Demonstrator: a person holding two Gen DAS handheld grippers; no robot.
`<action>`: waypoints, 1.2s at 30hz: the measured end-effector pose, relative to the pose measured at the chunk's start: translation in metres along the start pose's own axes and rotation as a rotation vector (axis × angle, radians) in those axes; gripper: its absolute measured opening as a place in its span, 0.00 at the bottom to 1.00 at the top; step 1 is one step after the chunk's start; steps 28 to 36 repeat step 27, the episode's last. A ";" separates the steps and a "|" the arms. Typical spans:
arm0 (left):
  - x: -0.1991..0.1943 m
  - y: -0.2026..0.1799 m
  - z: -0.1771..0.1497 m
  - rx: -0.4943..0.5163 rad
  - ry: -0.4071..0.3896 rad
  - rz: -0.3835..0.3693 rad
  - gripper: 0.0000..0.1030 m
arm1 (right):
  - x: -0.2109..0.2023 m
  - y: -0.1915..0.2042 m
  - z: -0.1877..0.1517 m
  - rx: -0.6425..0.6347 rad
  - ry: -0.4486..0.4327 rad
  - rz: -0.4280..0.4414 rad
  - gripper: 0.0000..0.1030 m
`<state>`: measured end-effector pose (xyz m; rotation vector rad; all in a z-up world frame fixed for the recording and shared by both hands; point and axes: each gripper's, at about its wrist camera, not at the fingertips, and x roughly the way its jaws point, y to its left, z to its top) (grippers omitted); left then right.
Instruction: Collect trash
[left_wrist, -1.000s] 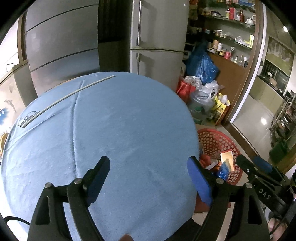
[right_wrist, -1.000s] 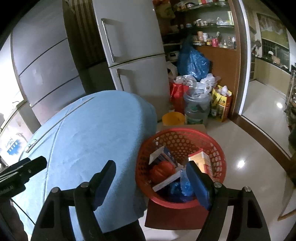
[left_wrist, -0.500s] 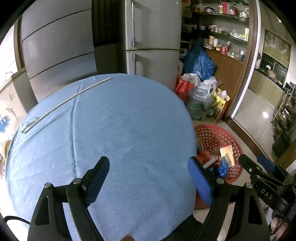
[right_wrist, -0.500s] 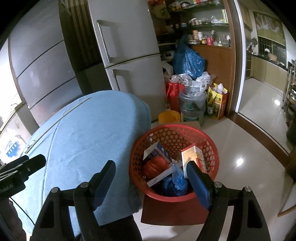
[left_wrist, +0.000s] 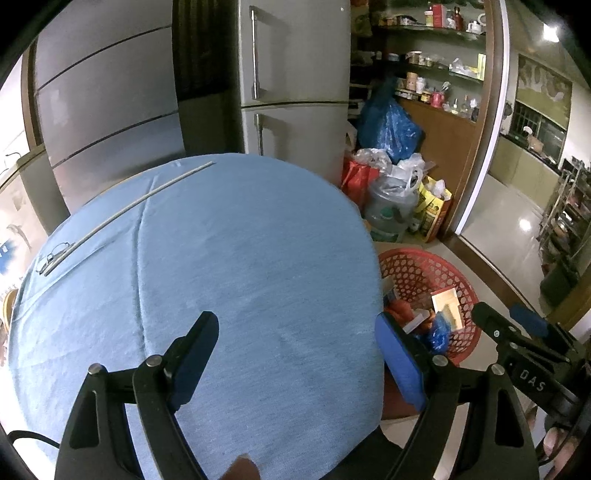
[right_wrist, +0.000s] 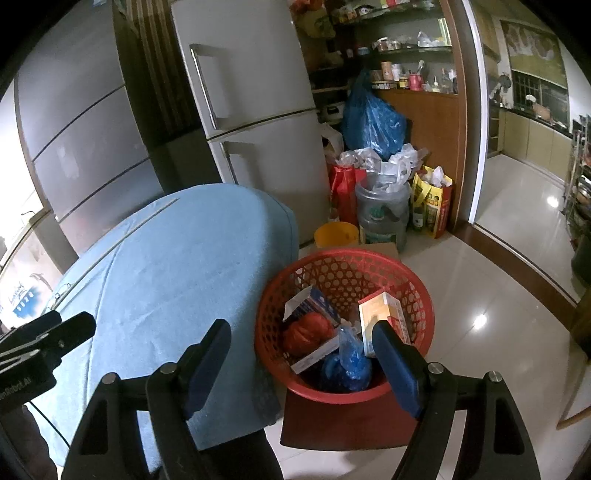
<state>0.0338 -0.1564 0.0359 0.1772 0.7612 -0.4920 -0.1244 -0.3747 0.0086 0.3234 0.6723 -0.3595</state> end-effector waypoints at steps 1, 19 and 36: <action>0.000 0.001 0.000 0.001 0.000 -0.002 0.84 | 0.000 0.000 0.000 0.000 -0.001 0.000 0.79; 0.000 0.002 -0.002 0.006 0.007 -0.032 0.84 | -0.002 0.003 0.001 -0.002 -0.005 -0.002 0.79; -0.001 -0.005 -0.003 0.028 0.006 -0.045 0.84 | -0.001 0.004 0.002 -0.004 0.002 -0.010 0.79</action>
